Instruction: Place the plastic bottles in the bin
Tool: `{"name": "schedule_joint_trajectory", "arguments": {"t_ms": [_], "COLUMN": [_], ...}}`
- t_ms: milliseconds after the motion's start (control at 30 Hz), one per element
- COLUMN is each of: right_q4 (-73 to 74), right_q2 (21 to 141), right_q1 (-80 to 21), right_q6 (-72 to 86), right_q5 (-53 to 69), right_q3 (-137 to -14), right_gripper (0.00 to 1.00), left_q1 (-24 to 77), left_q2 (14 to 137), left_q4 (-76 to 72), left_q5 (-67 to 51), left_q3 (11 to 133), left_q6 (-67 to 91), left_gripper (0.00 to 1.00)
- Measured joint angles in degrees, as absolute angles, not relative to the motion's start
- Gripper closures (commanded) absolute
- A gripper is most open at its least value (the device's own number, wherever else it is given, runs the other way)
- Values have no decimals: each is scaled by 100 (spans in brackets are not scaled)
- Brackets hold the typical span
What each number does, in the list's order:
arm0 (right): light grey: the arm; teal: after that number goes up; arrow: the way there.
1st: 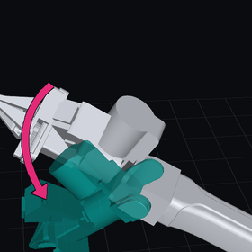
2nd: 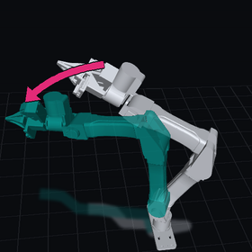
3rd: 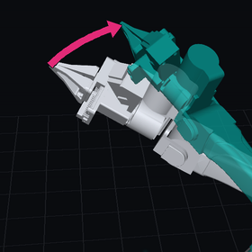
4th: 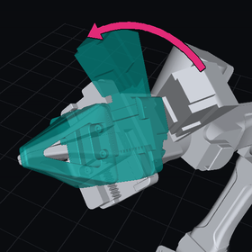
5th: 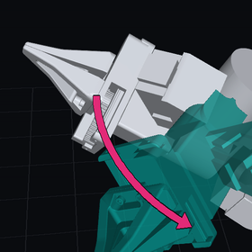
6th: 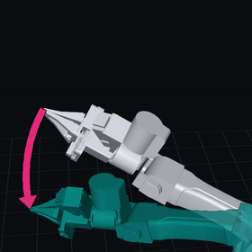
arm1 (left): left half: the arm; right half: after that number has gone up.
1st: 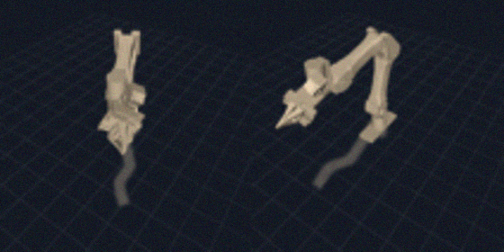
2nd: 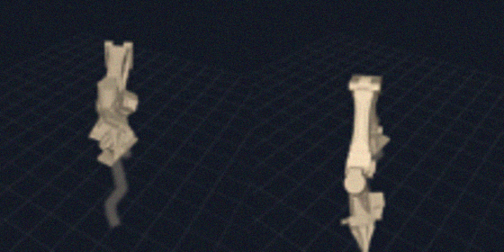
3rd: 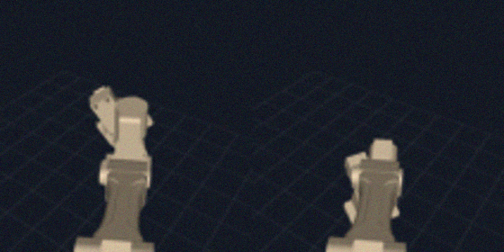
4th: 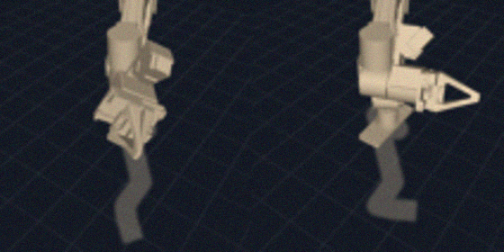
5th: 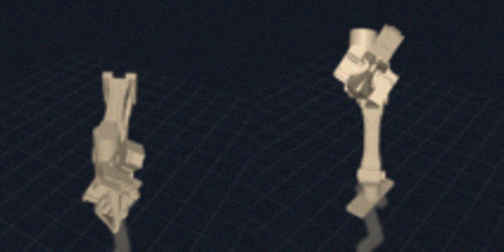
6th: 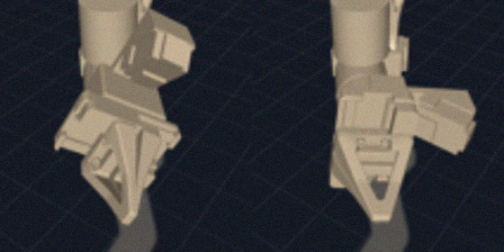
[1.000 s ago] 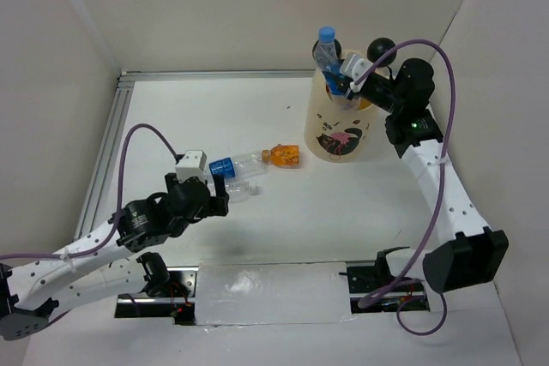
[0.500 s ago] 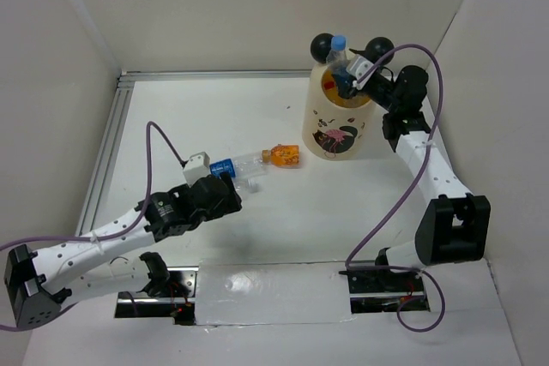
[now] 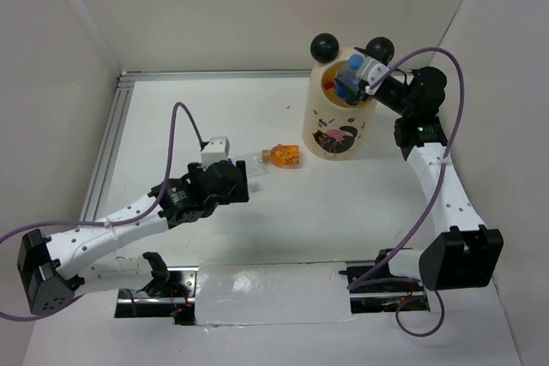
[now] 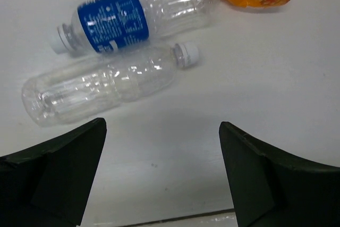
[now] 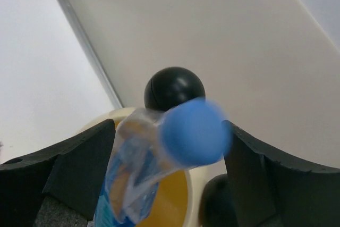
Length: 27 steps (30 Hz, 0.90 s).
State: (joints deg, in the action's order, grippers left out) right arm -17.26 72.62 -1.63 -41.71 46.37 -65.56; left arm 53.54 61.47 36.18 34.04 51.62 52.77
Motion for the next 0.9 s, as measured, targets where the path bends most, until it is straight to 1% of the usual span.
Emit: {"name": "schedule_joint_trajectory", "arguments": {"t_ms": [100,167,233,267,300,333,367,400,500,700,833,900], "right_q4": [-1002,-447,161,526,854,1194,1470,1763,2403,3280,3581,3691], "right_q2": [7168,7111,7050,7017,6971,6921,6851,6781,6541,6182,6114,6069], "right_q1": [-161,-161,-161,-161,-161,-161,-161,-154,-95,123,235,257], "right_q6": [-4115,-4099,-4178,-4226,-4309,-4355,-4386,-4416,-4523,-4661,-4683,-4676], "right_q5": [4875,5050,5312,5485,5645,5819,5946,6058,6261,6322,6278,6263], "right_q3": [-7161,-7570,-7981,-8176,-8313,-8403,-8427,-8423,-8195,-7452,-7199,-7153], "right_gripper": [11,17,56,73,80,80,70,64,48,46,45,42], "left_q1": [5131,4792,4421,4211,4036,3863,3723,3627,3496,3492,3489,3450], "left_q2": [6394,6578,6755,6860,6984,7131,7288,7441,7975,8971,9598,9937], "left_q4": [3267,2912,2536,2379,2206,2053,1909,1798,1444,1072,941,937], "left_q5": [3389,3183,2902,2700,2523,2338,2165,2010,1599,851,473,320], "left_q3": [5426,5527,5542,5542,5542,5542,5542,5542,5546,5800,6305,6600], "left_q6": [4265,3422,2681,2307,1922,1575,1210,937,123,-1020,-1518,-1695], "left_gripper": [0,0,0,1,1,1,2,2,5,5,8,12]}}
